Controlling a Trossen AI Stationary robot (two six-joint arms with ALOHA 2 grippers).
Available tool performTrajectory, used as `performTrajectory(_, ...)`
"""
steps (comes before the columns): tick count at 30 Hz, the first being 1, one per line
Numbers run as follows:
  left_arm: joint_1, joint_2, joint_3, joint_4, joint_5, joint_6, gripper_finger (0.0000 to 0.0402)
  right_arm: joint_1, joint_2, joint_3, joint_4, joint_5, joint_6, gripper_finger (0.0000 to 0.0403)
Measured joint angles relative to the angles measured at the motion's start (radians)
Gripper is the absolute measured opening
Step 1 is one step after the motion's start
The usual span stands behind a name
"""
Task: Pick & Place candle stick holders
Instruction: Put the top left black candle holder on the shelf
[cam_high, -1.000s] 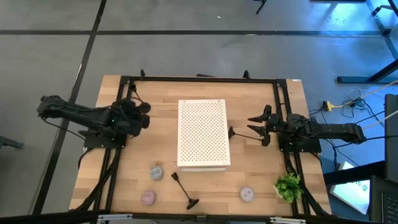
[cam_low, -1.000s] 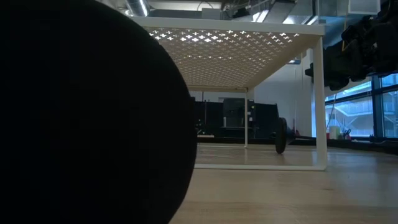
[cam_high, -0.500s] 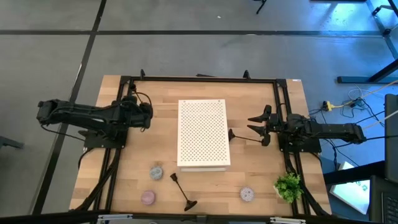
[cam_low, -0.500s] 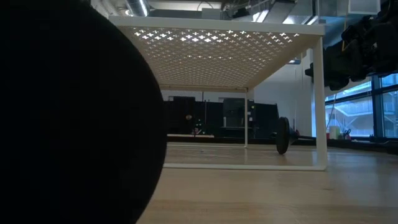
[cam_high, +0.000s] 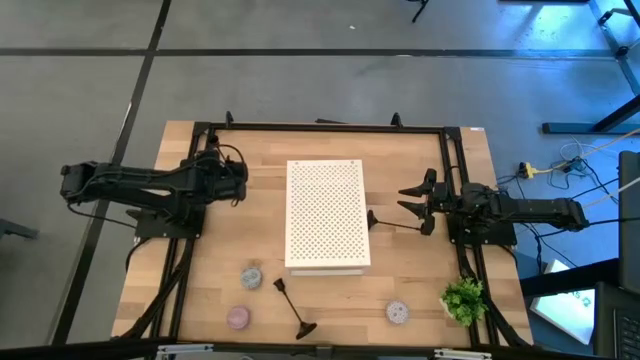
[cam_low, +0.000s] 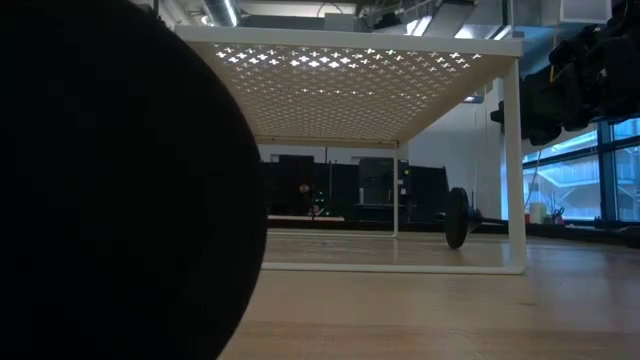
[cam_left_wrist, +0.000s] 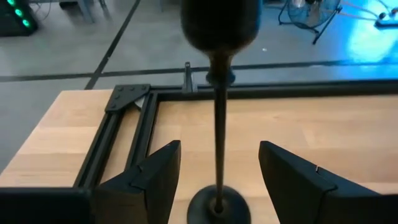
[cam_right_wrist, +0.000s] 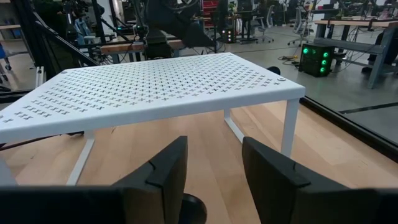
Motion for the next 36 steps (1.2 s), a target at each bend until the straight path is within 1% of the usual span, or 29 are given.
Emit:
performTrajectory(2,0.01,0.0,0.0,0.028,-0.016,0.024,0.0214,0.0,0.0,0.0,0.0,0.0,0.0,0.0158)
performTrajectory(5,0.023,0.012,0.0,0.064,-0.014,0.06,0.0212,0.0,0.0,0.0,0.0,0.0,0.0,0.0158)
performTrajectory(11,0.079,0.063,0.0,0.077,0.005,0.071,0.0213,0.0,0.0,0.0,0.001,0.0,0.0,0.0158)
performTrajectory(15,0.131,0.117,0.0,0.078,0.015,0.08,0.0208,0.0,0.001,0.0,0.057,0.0,0.012,0.0158)
performTrajectory(20,0.18,0.182,0.0,0.134,0.027,0.138,0.0193,0.0,0.001,0.0,0.124,0.0,0.089,0.0158)
performTrajectory(23,0.2,0.212,0.0,0.194,0.048,0.168,0.0168,0.0,0.001,0.0,0.168,0.0,0.098,0.0158)
performTrajectory(25,0.215,0.227,0.0,0.23,0.062,0.192,0.0138,0.0,0.001,0.0,0.19,0.0,0.099,0.0158)
performTrajectory(27,0.224,0.238,0.0,0.253,0.075,0.202,0.0095,0.0,0.001,0.0,0.214,0.0,0.1,0.0158)
performTrajectory(29,0.227,0.242,0.0,0.255,0.088,0.202,0.0039,0.0,0.001,0.0,0.213,0.0,0.1,0.0158)
performTrajectory(30,0.222,0.242,0.0,0.259,0.087,0.2,0.0021,0.0,0.001,0.0,0.212,0.0,0.1,0.0158)
performTrajectory(32,0.206,0.242,0.0,0.257,0.08,0.204,0.0011,0.0,0.001,0.0,0.215,0.0,0.1,0.0157)
performTrajectory(36,0.165,0.22,0.0,0.256,0.093,0.211,0.0008,0.0,0.0,0.0,0.222,0.0,0.1,0.0157)
